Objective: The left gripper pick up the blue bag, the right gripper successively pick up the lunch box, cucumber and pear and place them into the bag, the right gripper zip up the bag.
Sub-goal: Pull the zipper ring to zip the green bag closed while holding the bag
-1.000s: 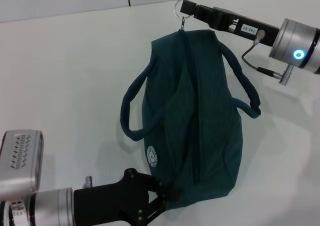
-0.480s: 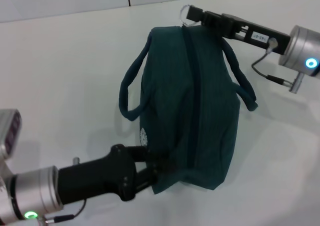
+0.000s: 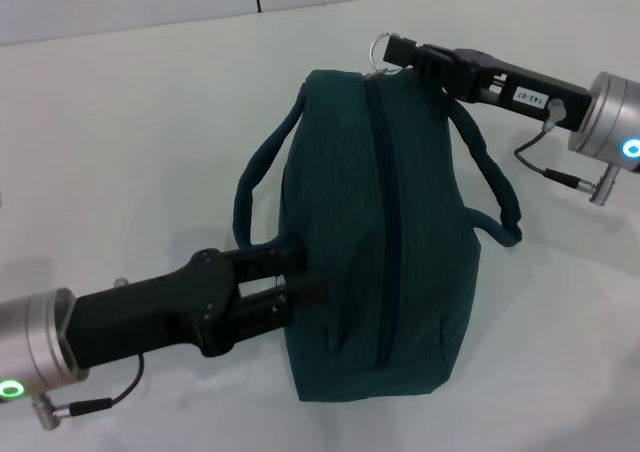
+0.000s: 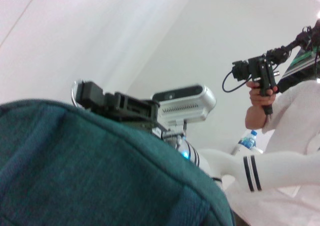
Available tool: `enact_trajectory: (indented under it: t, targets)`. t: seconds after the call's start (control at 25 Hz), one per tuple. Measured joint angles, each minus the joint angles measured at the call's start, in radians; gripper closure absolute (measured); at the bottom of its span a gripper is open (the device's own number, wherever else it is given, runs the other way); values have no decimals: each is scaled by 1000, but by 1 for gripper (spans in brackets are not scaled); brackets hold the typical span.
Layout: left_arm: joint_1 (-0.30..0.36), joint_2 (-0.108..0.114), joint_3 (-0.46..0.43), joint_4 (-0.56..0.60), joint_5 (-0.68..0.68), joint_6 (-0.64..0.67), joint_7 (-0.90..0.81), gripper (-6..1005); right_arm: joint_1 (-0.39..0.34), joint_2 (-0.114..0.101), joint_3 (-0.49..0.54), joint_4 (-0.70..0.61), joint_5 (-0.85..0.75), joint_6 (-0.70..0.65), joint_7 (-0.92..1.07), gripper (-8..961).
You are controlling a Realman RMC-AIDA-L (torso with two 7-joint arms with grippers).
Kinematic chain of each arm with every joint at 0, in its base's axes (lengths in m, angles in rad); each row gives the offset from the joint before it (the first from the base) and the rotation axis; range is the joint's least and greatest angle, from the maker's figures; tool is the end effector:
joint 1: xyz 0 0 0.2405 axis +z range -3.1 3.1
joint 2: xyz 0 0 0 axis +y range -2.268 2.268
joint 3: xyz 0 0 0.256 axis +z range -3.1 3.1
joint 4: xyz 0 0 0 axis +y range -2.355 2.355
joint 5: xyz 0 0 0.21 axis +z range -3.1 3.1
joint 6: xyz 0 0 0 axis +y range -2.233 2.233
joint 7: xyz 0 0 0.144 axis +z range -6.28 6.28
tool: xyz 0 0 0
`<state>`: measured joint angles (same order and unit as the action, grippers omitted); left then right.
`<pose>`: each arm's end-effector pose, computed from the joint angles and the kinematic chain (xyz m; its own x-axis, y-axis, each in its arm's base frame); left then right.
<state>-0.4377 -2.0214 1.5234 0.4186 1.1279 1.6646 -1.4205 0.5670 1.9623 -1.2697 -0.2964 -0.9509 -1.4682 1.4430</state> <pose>-0.2261 0.2626 -0.0490 0.5280 0.5573 0.6408 0.4406 -0.8248 0.3544 0.2332 0.3539 0.0070 0.3261 -0.4340 -0.8399 -0.6605 -0.7402 0.1260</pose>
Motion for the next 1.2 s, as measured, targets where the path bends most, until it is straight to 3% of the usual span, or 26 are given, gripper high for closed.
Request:
enact_trajectory:
  t: [0.2,0.48,0.64,1.2]
  targets:
    - [0,-13,-6,15,7,-24,-22,516,-1,4,1,0,0,-7,-10,940]
    - [-11,-42,-6,24,39,-99,-44,518,-5,5,6,1,0,-18,-11,939]
    - [-16,-45,-7,30,48,-107,-18,519,-6,3,11,2,6,-21,-11,939]
    - [-31,-34,-6,26,97,-36,116,761,-4,-2,44,5,1,65,-21,938]
